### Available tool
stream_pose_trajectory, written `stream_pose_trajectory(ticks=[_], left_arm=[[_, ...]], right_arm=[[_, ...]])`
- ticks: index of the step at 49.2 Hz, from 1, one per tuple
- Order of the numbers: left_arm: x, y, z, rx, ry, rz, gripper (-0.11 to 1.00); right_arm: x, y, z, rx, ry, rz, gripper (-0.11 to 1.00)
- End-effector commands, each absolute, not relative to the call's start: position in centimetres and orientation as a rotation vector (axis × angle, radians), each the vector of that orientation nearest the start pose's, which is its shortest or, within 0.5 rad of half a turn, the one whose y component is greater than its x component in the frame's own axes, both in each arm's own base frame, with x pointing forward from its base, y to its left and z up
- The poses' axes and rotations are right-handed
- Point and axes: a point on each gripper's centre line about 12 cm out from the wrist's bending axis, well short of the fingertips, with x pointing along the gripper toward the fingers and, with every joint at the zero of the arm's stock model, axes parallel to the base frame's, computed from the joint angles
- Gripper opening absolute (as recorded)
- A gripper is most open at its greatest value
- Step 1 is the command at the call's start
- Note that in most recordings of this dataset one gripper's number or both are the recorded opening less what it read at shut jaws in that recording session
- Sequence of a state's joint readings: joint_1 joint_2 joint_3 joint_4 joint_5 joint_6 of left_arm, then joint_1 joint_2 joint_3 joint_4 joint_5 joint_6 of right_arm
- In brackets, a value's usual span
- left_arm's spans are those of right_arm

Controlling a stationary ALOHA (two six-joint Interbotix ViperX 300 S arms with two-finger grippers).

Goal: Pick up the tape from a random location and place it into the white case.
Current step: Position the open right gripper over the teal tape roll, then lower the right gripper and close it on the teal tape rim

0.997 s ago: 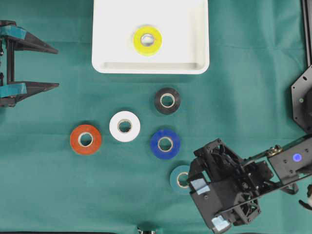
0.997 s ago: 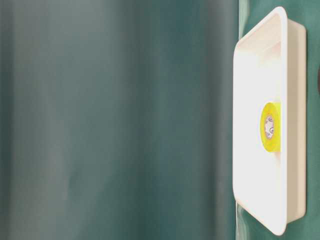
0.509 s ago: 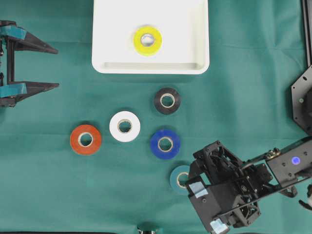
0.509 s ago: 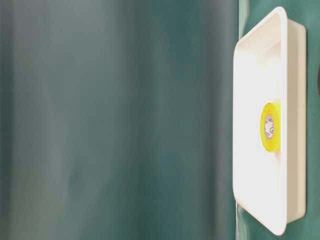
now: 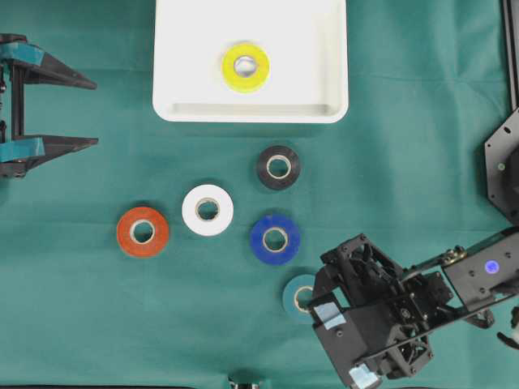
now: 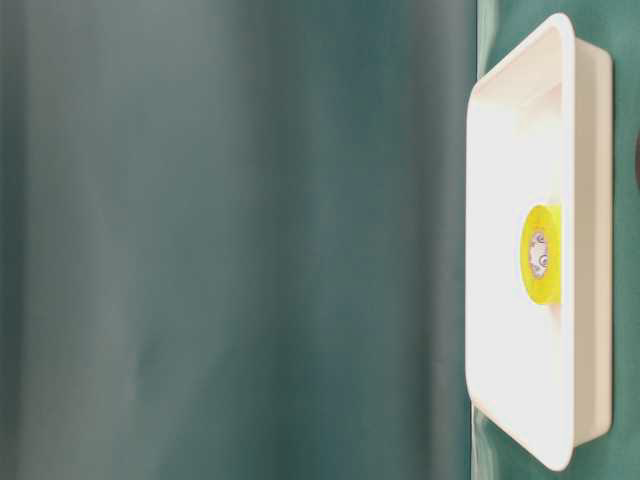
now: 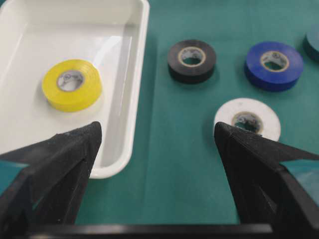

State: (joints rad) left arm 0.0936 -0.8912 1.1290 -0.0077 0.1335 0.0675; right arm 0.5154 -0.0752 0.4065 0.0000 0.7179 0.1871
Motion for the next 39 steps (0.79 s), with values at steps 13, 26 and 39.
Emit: stream_pose_trajectory(ticks=[13,26,39], left_arm=[[20.7,2.0,25.2,0.041,0.360,0.083,0.99],[20.7,2.0,25.2,0.040,0.361,0.083,0.99],[20.7,2.0,25.3,0.041,0.349,0.083,0.99]], right_arm=[[34.2,19.9,20.4,-0.113,1.083,0.371,0.92],[34.9,20.3,16.0,-0.085,1.153,0.327,0.92],[34.7,20.8,14.0,-0.061,1.105,0.342,0.92]])
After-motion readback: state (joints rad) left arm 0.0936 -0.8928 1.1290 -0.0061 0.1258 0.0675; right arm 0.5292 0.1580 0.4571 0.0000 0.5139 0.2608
